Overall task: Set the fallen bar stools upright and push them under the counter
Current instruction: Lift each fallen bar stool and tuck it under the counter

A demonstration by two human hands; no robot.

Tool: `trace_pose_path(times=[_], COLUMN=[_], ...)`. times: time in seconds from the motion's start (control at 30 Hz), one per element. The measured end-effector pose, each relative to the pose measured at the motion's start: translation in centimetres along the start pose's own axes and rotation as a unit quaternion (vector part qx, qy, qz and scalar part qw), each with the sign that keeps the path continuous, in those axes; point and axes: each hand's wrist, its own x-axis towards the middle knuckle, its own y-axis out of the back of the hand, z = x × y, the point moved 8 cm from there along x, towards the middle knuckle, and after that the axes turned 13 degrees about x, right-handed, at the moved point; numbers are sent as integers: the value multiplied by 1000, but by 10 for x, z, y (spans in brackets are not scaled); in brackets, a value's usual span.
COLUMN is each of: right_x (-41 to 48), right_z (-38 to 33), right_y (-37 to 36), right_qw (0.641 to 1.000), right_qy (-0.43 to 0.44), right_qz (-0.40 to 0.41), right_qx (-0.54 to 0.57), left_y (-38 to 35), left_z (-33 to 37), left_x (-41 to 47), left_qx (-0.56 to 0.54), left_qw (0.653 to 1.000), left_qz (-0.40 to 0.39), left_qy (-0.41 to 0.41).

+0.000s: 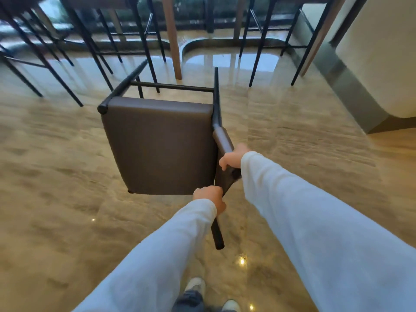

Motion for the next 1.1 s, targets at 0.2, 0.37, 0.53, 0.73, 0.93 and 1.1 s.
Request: trace_pose_path(times=[0.2, 0.37, 0.53, 0.73, 0.93, 1.1], right_x=[-30, -26, -8, 17, 42, 69], right_z=[-105, -163, -205, -245, -280, -290], right_y=[29, 39, 50, 90, 105, 169], right_qw=[994, 986, 987, 987, 980, 959], right_qy=[-9, -50, -58, -60, -54, -82], right_qz=[0, -25, -46, -42, -87, -93], right_qx=[110, 155, 140, 142, 170, 253], left_y=[121, 190, 233, 290, 333, 394], left_z=[-42, -73, -95, -97, -110, -79], left_x=[-37, -45, -30, -2, 20, 51], left_qx=[36, 43, 51, 65, 101, 142], left_qw=[999, 998, 997, 995, 993, 983], left_qz=[19, 18, 27, 59, 62, 113], left_qy=[-17, -36, -44, -43, -25, -30])
